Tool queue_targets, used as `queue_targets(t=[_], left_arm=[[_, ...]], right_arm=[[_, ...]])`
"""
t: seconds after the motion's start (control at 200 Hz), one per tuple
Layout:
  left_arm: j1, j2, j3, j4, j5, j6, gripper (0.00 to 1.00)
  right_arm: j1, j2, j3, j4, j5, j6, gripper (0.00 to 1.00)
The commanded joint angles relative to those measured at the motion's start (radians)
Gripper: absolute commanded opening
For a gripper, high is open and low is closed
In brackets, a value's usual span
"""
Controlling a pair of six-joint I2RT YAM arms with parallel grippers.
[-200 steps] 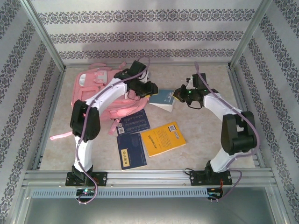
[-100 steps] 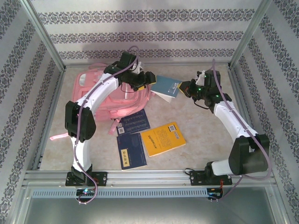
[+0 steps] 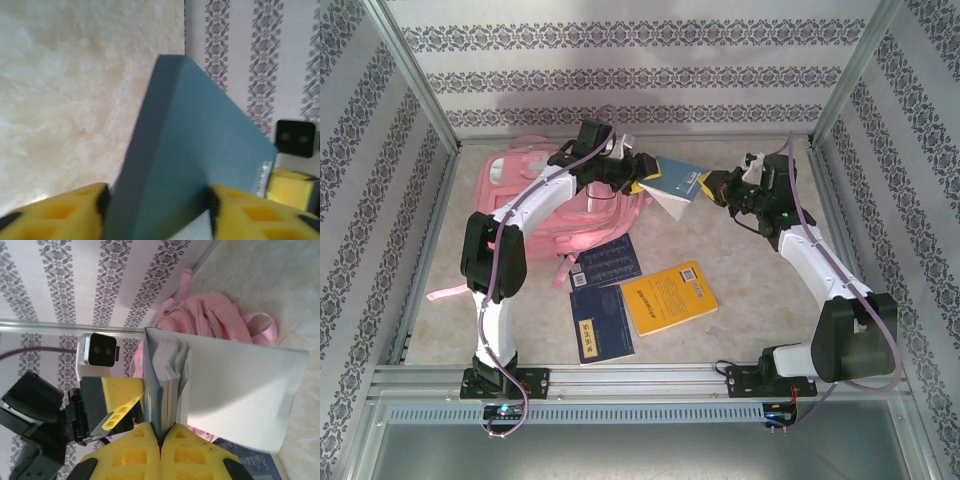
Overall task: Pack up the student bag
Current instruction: Pass the loose stationery.
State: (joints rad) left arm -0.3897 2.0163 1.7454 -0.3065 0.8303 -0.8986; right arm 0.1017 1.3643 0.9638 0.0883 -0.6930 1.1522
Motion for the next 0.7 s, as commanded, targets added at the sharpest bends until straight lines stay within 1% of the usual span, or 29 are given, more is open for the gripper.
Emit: queue_targets(t=[0.0, 0.045, 0.165, 0.285, 0.315, 0.38, 0.42, 0.505, 0.56, 0.615, 0.695], left_arm=[[-0.009, -0.043, -0.034, 0.178, 0.066, -0.102, 0.37], [-0.008, -0.05, -0.042, 0.19, 0.066, -0.108, 0.28], [-0.005, -0.069, -0.07, 0.251, 0.073, -0.151, 0.13], [0.002, -0.091, -0.099, 0.318, 0.074, -0.203, 0.06], [0.003, -0.099, -0.106, 0.334, 0.072, -0.217, 0.05], [0.004, -0.114, -0.12, 0.368, 0.066, -0.244, 0.03], [0.003, -0.122, -0.126, 0.387, 0.062, -0.261, 0.02], [0.003, -0.142, -0.146, 0.441, 0.051, -0.307, 0.0], [0.004, -0.152, -0.157, 0.47, 0.045, -0.332, 0.0], [0.004, -0.16, -0.165, 0.49, 0.038, -0.352, 0.0], [0.004, -0.17, -0.17, 0.512, 0.032, -0.377, 0.0]], right_arm=[[0.017, 0.004, -0.005, 0.137, -0.051, 0.051, 0.0], [0.019, 0.007, -0.009, 0.141, -0.05, 0.056, 0.0], [0.02, 0.009, -0.015, 0.137, -0.045, 0.058, 0.0], [0.021, -0.003, -0.018, 0.088, -0.019, 0.029, 0.0], [0.021, -0.006, -0.02, 0.075, -0.011, 0.022, 0.05], [0.02, -0.013, -0.031, 0.069, 0.001, 0.02, 0.09], [0.025, -0.015, -0.037, 0.07, 0.006, 0.02, 0.17], [0.038, -0.014, -0.046, 0.076, 0.011, 0.02, 0.52], [0.053, -0.009, -0.049, 0.081, 0.013, 0.017, 0.7], [0.07, -0.004, -0.048, 0.089, 0.014, 0.017, 0.83], [0.092, 0.004, -0.047, 0.088, 0.022, 0.017, 0.96]])
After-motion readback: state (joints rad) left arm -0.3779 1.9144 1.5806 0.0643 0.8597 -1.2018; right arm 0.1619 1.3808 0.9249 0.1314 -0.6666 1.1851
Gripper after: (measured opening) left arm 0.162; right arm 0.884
